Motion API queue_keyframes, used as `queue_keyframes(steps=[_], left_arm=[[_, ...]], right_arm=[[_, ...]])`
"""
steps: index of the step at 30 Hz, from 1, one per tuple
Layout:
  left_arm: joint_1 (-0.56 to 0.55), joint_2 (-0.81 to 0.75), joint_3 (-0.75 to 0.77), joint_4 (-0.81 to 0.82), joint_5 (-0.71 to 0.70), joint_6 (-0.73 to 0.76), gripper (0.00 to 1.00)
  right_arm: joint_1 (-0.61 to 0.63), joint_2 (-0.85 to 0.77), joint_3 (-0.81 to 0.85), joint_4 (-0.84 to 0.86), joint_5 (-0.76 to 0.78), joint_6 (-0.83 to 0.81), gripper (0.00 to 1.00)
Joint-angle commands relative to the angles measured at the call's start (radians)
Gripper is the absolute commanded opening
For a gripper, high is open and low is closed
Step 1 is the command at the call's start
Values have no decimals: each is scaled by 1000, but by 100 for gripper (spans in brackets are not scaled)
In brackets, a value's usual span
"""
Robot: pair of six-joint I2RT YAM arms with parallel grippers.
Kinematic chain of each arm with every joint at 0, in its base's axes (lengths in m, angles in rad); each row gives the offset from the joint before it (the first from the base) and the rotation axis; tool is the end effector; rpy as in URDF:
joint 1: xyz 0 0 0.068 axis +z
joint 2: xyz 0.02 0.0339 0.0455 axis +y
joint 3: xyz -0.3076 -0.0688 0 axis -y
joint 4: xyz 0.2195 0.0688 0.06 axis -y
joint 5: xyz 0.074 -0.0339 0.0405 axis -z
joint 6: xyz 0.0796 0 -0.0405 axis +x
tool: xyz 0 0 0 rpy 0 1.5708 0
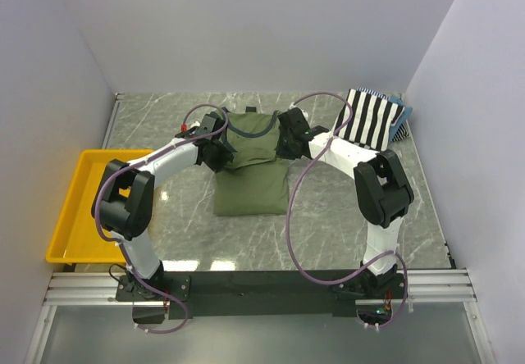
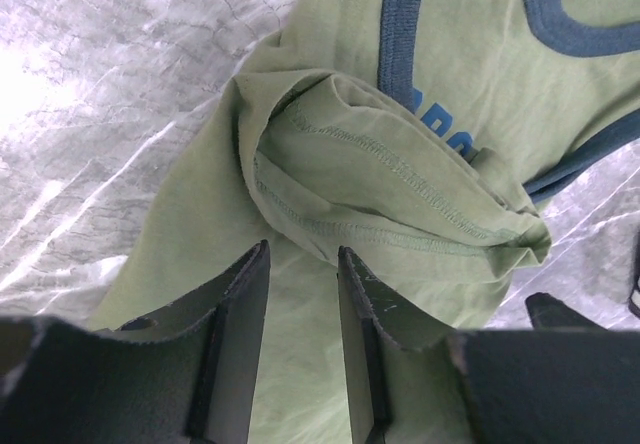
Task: Fold and stack the tank tops
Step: Fold the tank top
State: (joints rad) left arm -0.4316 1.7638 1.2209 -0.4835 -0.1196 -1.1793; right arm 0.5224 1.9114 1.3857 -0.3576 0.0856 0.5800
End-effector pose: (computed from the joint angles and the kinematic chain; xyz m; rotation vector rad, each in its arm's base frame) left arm 0.3466 -0.1492 0.2225 -1.0085 2.4496 -0.4233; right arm 0.3847 0.2137 0.2267 0.1097 2.4849 0.3755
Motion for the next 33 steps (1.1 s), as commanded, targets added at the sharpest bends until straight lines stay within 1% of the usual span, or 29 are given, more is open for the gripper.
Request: queue_keyframes(steps=[1,15,19,20,25,26,33], left_arm=[[1,3,29,11,5,-34,38],[1,46,51,14,14,-40,33],[1,59,66,14,14,-34,25],[2,62,71,17,17,-33,20],[5,80,92,19,28,-20,6],[7,80,92,23,31,-19,1],[10,71,89,29,35,-10,1]], right_arm=[[-9,-51,1,20,16,4,0],[-9,-41,6,19,19,4,0],[-9,-45,4,17,20,3,0],[-7,-43,4,17,22,3,0],[-10,-49,-4,19,22,1,0],[-10,-51,-5,20,23,1,0],[-13,-57,-14,26,20,1,0]])
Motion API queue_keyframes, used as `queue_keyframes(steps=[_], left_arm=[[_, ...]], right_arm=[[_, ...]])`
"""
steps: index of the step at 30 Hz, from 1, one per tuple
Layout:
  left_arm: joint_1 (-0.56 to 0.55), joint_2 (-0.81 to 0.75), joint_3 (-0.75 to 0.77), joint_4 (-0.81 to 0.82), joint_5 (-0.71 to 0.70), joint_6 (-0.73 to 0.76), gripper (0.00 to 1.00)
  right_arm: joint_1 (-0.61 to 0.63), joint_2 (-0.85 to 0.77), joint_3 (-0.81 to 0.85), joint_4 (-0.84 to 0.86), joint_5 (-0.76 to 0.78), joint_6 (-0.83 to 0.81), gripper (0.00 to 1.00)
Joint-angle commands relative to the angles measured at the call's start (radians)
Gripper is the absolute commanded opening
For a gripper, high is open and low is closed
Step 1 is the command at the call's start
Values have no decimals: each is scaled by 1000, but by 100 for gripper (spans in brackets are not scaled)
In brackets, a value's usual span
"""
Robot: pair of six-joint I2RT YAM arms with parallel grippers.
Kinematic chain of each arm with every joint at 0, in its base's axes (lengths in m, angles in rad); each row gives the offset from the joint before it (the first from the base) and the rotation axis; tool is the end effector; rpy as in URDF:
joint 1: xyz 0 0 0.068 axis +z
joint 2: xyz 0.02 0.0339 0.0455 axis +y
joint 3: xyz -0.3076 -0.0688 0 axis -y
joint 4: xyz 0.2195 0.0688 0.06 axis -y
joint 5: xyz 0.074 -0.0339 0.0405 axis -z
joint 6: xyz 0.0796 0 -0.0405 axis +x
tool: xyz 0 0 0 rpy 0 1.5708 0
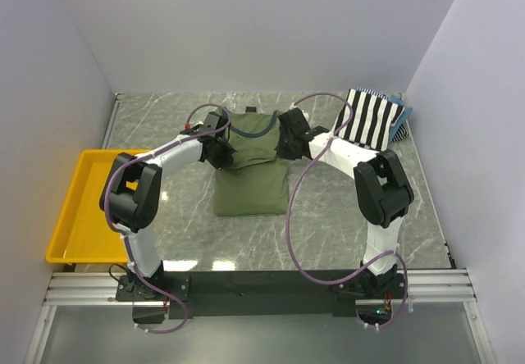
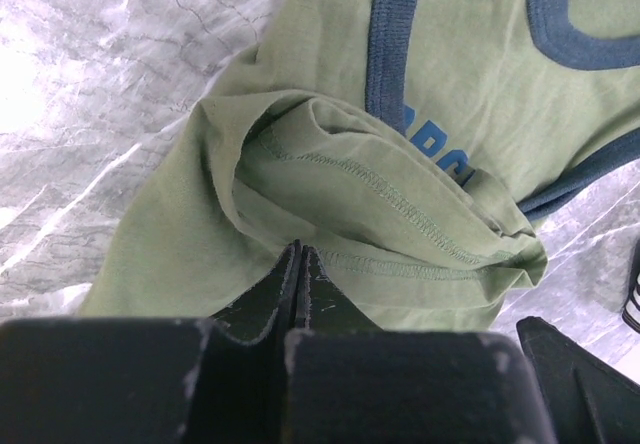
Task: Fold and stack the tank tops
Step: Fold the tank top
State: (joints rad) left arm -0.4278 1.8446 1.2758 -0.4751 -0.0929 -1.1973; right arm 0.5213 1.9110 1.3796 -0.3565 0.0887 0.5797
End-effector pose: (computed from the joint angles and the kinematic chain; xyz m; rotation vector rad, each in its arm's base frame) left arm 0.3647 -0.1582 0.2095 -1.0369 2.4711 -0.4391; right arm 0.3842 0.2125 0.2251 0.1120 2.4879 0.3687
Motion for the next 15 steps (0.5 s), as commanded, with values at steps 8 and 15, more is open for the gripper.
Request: queue_keyframes(steps=[8,15], left_arm=[[9,-57,8,13,-8,-2,29],[9,-79,-13,4,-8,-38,38]], right_arm=[[-12,-67,-13,30,11,6,0],[-12,-66,-19,33,6,11,0]])
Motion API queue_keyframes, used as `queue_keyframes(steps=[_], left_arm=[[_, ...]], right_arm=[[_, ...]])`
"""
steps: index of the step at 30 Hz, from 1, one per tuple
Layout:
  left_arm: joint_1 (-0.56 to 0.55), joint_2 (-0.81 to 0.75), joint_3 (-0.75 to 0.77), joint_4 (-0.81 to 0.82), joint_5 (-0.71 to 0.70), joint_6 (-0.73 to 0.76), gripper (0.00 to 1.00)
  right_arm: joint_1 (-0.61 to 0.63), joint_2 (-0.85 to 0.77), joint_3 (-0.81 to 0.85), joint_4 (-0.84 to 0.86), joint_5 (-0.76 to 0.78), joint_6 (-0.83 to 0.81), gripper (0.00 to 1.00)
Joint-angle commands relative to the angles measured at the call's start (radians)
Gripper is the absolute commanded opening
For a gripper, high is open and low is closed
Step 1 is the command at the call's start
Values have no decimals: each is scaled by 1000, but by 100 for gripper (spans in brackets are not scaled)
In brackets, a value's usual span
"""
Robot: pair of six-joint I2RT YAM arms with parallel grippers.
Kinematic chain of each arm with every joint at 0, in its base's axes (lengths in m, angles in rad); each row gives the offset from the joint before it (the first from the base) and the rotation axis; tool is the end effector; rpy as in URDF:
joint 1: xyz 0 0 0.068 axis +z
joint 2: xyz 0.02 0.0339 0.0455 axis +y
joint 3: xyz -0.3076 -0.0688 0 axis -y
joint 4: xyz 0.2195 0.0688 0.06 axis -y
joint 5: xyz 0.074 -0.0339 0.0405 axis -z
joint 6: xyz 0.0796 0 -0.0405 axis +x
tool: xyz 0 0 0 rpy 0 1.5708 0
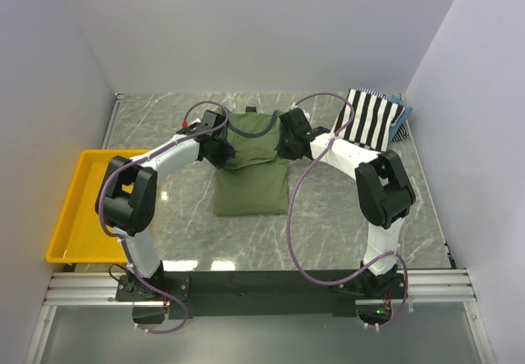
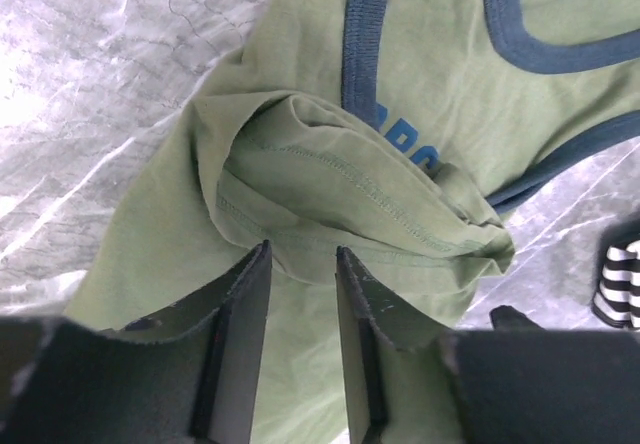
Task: Fold and stack the tank tops
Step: Fold the tank top
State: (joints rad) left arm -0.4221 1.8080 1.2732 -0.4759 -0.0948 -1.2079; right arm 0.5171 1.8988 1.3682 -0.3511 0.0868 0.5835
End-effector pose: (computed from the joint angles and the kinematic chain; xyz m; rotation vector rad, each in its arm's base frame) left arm 0.3617 -0.1542 0.2224 -1.0486 2.4356 -0.4687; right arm 0.3826 0.2097 0.2271 0.1212 2.4823 0.3744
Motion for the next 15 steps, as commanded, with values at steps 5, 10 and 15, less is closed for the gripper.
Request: queue_keyframes(steps=[5,10,15], left_arm=[[3,-42,-35,14,0,-41,36],[3,-38,-48,17,7,-55,34],[2,-29,-51,28,12,-56,34]], right_arm=[[-6,-61,-14,26,13,6,0],[-8,-58,-17,31,13,9,0],[-8,-56,-15,27,13,10,0]])
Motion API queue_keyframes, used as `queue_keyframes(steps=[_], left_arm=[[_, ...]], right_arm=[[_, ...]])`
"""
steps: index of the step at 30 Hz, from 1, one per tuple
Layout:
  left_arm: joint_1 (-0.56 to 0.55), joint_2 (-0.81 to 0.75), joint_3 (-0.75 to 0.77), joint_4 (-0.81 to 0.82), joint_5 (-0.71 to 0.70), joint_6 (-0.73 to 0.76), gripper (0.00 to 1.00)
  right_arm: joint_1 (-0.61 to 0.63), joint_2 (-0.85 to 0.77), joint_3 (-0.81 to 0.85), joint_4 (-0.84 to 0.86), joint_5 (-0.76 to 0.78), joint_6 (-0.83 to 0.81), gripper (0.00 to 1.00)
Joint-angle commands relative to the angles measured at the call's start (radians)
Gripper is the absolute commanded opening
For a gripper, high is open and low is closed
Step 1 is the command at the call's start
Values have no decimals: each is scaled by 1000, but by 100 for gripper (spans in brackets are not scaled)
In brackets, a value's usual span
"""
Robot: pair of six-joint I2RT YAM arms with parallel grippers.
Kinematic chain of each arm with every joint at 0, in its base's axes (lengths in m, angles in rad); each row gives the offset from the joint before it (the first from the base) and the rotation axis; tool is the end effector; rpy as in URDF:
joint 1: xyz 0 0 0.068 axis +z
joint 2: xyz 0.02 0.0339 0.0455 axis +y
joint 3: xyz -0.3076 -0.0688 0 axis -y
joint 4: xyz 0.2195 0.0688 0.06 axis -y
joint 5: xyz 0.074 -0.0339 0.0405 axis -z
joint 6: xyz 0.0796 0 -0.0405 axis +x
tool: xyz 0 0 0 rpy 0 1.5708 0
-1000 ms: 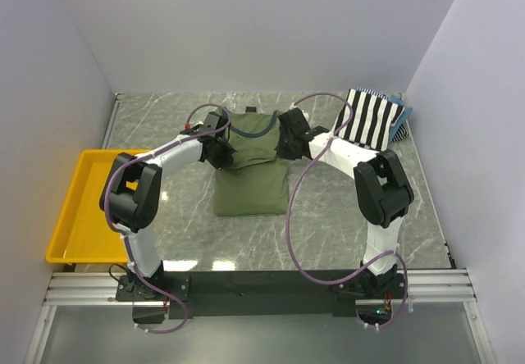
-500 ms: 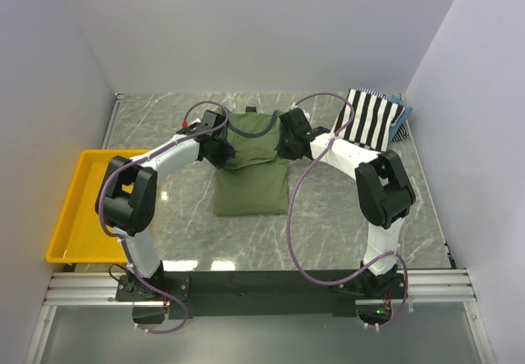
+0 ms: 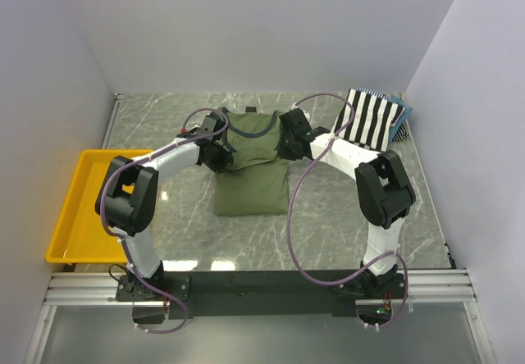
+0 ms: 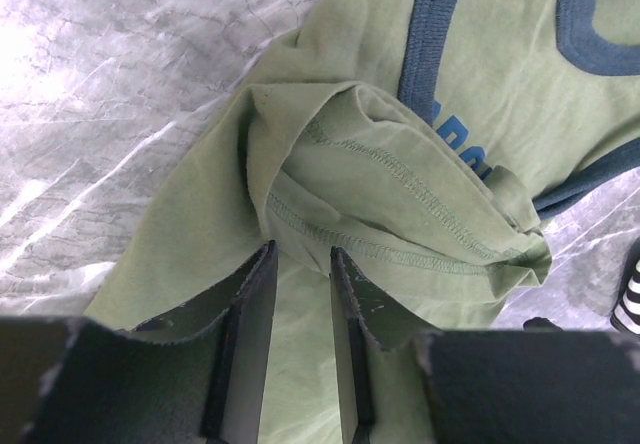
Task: Fold and stack the tank tops
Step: Fold the tank top
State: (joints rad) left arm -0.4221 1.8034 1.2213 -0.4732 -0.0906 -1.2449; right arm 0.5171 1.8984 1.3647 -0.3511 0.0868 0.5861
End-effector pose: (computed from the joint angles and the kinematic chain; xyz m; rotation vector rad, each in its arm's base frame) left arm 0.3522 -0.1503 0.2089 -1.1072 2.4573 -0.4438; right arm 0.3820 0.2093 0.2261 0.1244 2.4853 0.3736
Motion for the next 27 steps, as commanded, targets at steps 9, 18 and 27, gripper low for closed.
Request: queue_keyframes(steps=[9,18,27], left_arm=[[2,-36,-5,22,12,-11,34],[2,-53,-20,13,5,-4,37],[2,-46,-19,8,12,2,36]], right_arm=[[-8,-58,-21,31,14,7,0],[-5,-71,-26,32,11,9,0],[-6,-74,-29,35,8,12,0]])
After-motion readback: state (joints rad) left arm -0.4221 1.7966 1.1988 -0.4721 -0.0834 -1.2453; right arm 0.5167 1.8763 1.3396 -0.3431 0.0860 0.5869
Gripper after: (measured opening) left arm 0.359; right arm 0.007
